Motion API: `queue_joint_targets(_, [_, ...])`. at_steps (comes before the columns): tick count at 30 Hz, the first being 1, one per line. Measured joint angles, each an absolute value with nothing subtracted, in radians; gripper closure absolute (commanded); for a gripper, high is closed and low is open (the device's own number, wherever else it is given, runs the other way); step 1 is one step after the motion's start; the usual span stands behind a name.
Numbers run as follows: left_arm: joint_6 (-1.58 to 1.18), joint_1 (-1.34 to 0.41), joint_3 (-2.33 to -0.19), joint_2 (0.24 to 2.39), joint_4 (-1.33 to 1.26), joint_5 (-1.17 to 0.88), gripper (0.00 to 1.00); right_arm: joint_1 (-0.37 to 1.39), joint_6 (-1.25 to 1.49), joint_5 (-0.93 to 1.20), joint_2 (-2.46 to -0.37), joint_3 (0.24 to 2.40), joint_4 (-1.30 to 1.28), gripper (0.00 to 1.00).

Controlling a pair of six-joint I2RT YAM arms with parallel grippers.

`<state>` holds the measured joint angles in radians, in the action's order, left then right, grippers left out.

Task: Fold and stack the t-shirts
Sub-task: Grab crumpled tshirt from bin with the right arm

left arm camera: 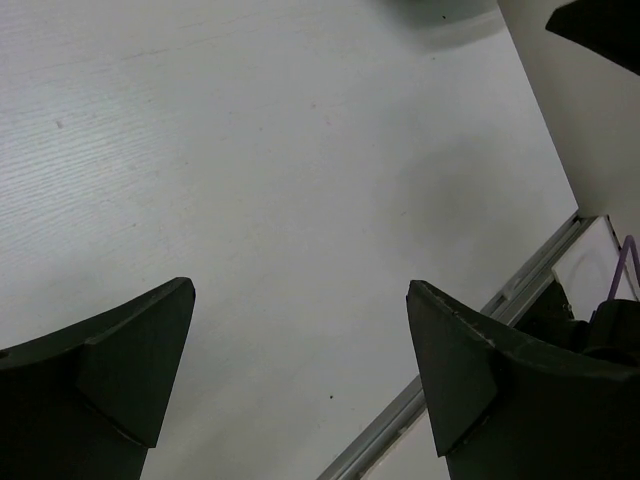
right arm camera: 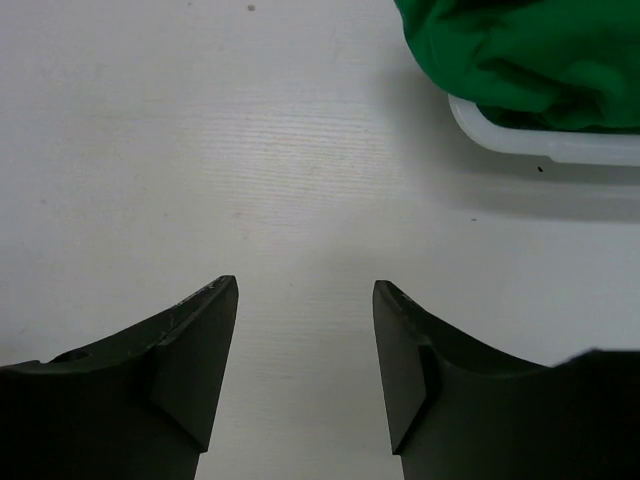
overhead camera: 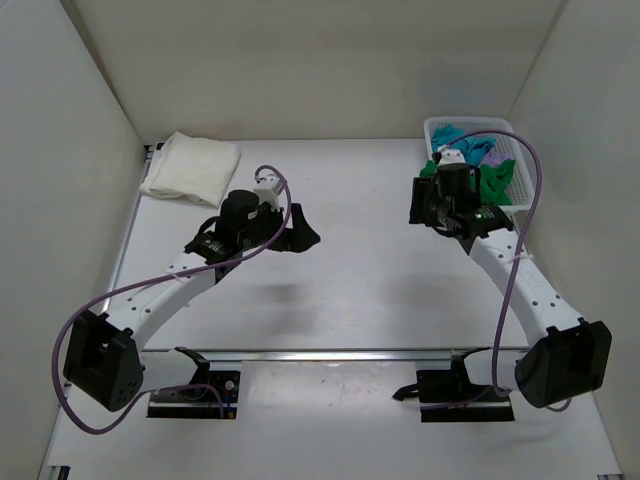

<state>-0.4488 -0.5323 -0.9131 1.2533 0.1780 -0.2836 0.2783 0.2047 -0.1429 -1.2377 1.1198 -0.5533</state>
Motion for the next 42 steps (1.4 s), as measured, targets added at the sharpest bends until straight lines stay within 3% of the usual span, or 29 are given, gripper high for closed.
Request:
queue_joint_targets(2, [-0.451, -0.526, -0.881, 1.233, 0.149, -0.301, 0.01, 0.271, 0.203, -0.146, -1.268, 1.156, -0.554, 0.52])
queue_joint_targets(3, [-0.453, -0.525, -0.862, 1.219, 0.134, -0.305, 0.02, 0.265, 0.199, -0.151, -1.283, 1.176, -0.556, 0.65])
queue_joint_targets(4, [-0.454, -0.525, -0.846, 1.206, 0.124, -0.306, 0.01, 0.257, 0.194, -0.157, -1.298, 1.194, -0.555, 0.98])
queue_joint_targets(8, [-0.470, -0.527, -0.802, 1.170, 0.075, -0.312, 0.01, 0.209, 0.202, -0.171, -1.382, 1.292, -0.554, 1.00])
queue_joint_targets(9, [-0.474, -0.529, -0.795, 1.167, 0.064, -0.314, 0.07, 0.200, 0.201, -0.178, -1.411, 1.322, -0.554, 1.00])
queue_joint_targets(10, [-0.480, -0.532, -0.790, 1.165, 0.058, -0.315, 0.37, 0.194, 0.199, -0.189, -1.437, 1.350, -0.554, 1.00])
queue_joint_targets(11, [-0.489, -0.534, -0.783, 1.163, 0.045, -0.315, 0.80, 0.189, 0.195, -0.207, -1.464, 1.380, -0.556, 0.95])
queue_joint_targets(12, [-0.492, -0.535, -0.772, 1.159, 0.033, -0.316, 0.91, 0.187, 0.191, -0.223, -1.493, 1.410, -0.561, 0.89])
queue_joint_targets(13, [-0.492, -0.535, -0.758, 1.152, 0.020, -0.317, 1.00, 0.180, 0.184, -0.238, -1.524, 1.444, -0.569, 0.78])
queue_joint_targets(15, [-0.500, -0.535, -0.728, 1.128, 0.006, -0.316, 0.96, 0.169, 0.171, -0.256, -1.583, 1.502, -0.572, 0.64])
queue_joint_targets(16, [-0.500, -0.535, -0.712, 1.113, 0.003, -0.316, 0.87, 0.158, 0.162, -0.256, -1.612, 1.529, -0.577, 0.57])
queue_joint_targets(18, [-0.503, -0.534, -0.687, 1.082, 0.000, -0.315, 0.66, 0.127, 0.152, -0.252, -1.662, 1.568, -0.583, 0.53])
queue_joint_targets(20, [-0.509, -0.537, -0.672, 1.058, -0.004, -0.315, 0.59, 0.092, 0.143, -0.248, -1.708, 1.605, -0.600, 0.51])
queue_joint_targets(22, [-0.517, -0.541, -0.657, 1.038, -0.011, -0.315, 0.56, 0.065, 0.138, -0.245, -1.762, 1.650, -0.615, 0.49])
queue_joint_targets(28, [-0.532, -0.542, -0.606, 1.013, -0.026, -0.315, 0.59, 0.045, 0.126, -0.236, -1.886, 1.727, -0.632, 0.49])
queue_joint_targets(31, [-0.533, -0.543, -0.596, 1.014, -0.024, -0.314, 0.60, 0.047, 0.118, -0.220, -1.921, 1.750, -0.644, 0.60])
queue_joint_targets(32, [-0.534, -0.543, -0.595, 1.014, -0.024, -0.314, 0.61, 0.046, 0.118, -0.214, -1.934, 1.768, -0.654, 0.71])
queue_joint_targets(33, [-0.536, -0.544, -0.595, 1.016, -0.027, -0.314, 0.62, 0.046, 0.115, -0.210, -1.948, 1.789, -0.660, 0.88])
queue_joint_targets(35, [-0.538, -0.545, -0.594, 1.019, -0.030, -0.314, 0.62, 0.045, 0.118, -0.210, -1.971, 1.826, -0.668, 1.00])
queue_joint_targets(42, [-0.540, -0.545, -0.594, 1.021, -0.028, -0.310, 0.62, 0.086, 0.111, -0.302, -1.940, 1.842, -0.677, 1.00])
